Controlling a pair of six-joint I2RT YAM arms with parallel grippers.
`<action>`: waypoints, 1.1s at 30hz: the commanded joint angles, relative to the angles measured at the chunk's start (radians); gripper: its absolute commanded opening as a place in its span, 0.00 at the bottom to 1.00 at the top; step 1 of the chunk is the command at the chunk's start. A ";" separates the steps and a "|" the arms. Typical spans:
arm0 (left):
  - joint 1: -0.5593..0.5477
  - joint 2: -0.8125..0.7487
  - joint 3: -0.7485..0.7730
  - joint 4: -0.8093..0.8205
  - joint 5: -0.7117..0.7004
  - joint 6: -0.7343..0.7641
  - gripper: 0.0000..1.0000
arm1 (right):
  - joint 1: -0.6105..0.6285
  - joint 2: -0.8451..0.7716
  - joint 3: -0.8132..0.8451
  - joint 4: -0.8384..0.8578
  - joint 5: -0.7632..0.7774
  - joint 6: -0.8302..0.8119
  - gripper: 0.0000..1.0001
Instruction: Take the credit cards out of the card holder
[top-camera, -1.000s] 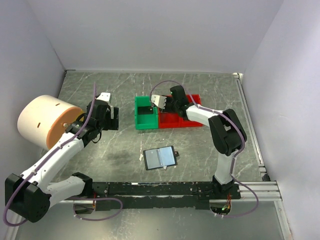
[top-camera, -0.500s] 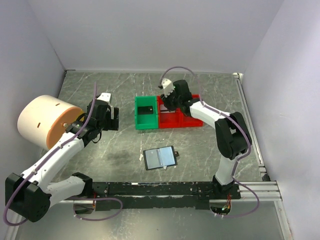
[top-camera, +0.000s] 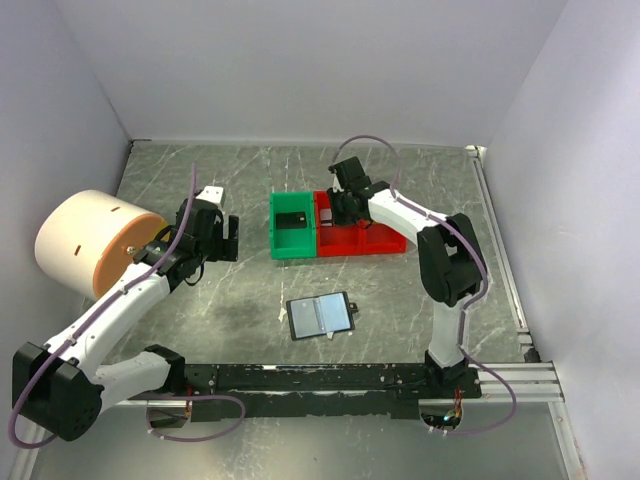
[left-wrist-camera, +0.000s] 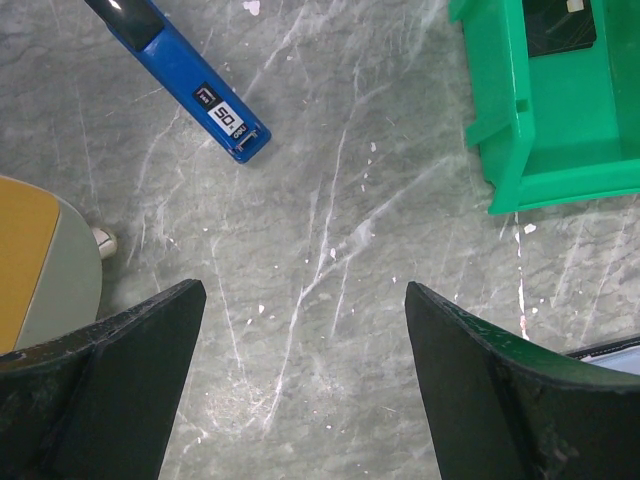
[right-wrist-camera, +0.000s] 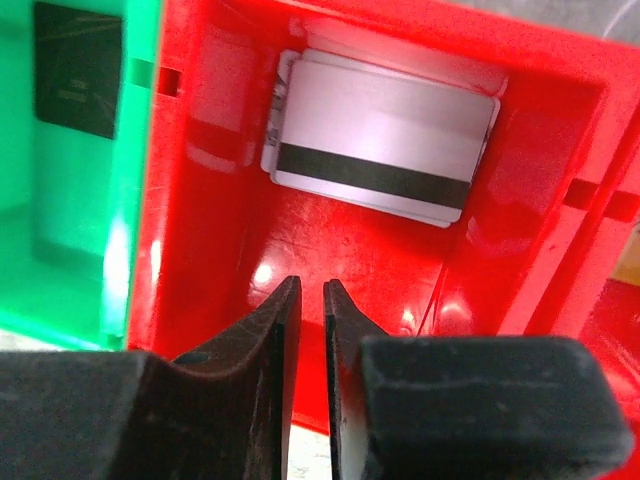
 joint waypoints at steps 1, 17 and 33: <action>0.006 0.001 0.013 -0.001 0.015 0.012 0.93 | 0.006 0.041 0.019 -0.031 0.098 0.079 0.15; 0.007 0.000 0.013 -0.001 0.013 0.011 0.92 | 0.061 0.164 0.071 0.036 0.222 0.173 0.16; 0.007 0.007 0.014 -0.004 0.015 0.014 0.92 | 0.076 0.207 0.011 0.157 0.301 0.216 0.22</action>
